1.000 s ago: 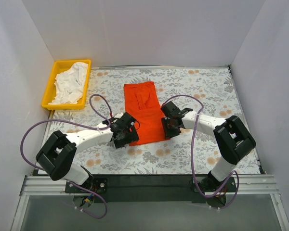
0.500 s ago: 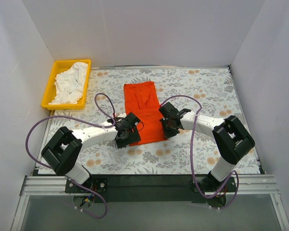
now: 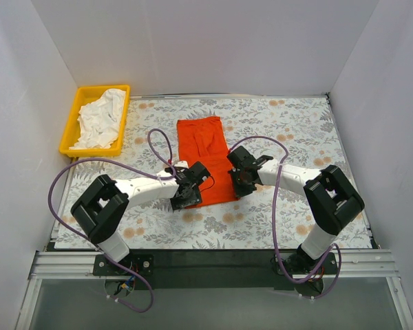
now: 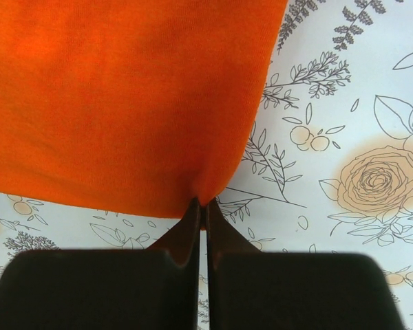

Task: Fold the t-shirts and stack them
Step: Fold the tshirt

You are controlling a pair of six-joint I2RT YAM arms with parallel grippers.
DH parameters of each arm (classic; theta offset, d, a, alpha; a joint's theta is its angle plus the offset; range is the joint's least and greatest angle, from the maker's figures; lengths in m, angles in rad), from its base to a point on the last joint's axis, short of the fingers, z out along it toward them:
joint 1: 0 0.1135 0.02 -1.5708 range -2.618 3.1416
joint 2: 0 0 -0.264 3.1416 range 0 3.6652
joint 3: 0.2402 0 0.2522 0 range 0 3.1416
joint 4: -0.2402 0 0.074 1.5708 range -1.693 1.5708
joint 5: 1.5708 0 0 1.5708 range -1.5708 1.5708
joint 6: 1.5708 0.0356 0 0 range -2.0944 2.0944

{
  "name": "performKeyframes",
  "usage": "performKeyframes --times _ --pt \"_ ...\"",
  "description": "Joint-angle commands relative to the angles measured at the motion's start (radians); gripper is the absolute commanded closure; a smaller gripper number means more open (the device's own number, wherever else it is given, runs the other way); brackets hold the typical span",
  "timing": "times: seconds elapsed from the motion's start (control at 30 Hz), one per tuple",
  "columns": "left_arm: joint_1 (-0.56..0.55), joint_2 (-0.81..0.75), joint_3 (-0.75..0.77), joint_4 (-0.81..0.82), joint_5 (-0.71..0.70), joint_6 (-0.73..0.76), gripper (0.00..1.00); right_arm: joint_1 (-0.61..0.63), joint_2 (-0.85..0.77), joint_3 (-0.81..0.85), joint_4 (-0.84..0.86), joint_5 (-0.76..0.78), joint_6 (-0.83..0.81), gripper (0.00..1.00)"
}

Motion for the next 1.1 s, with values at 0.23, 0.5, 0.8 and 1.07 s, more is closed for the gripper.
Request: performKeyframes --times 0.23,0.5,0.8,1.07 --pt "-0.013 0.097 -0.074 0.064 0.039 -0.033 0.61 0.026 0.086 -0.105 -0.041 -0.026 -0.007 0.99" --pt "-0.013 0.114 -0.123 0.094 0.086 -0.036 0.97 0.028 0.088 -0.109 -0.033 -0.039 -0.024 0.99" --pt "-0.143 0.0 -0.094 -0.139 0.256 -0.027 1.0 0.113 -0.07 -0.186 -0.192 -0.17 -0.051 0.99" --pt "-0.399 -0.224 -0.091 -0.335 0.534 -0.179 1.0 0.192 -0.352 -0.276 -0.512 -0.344 -0.027 0.99"
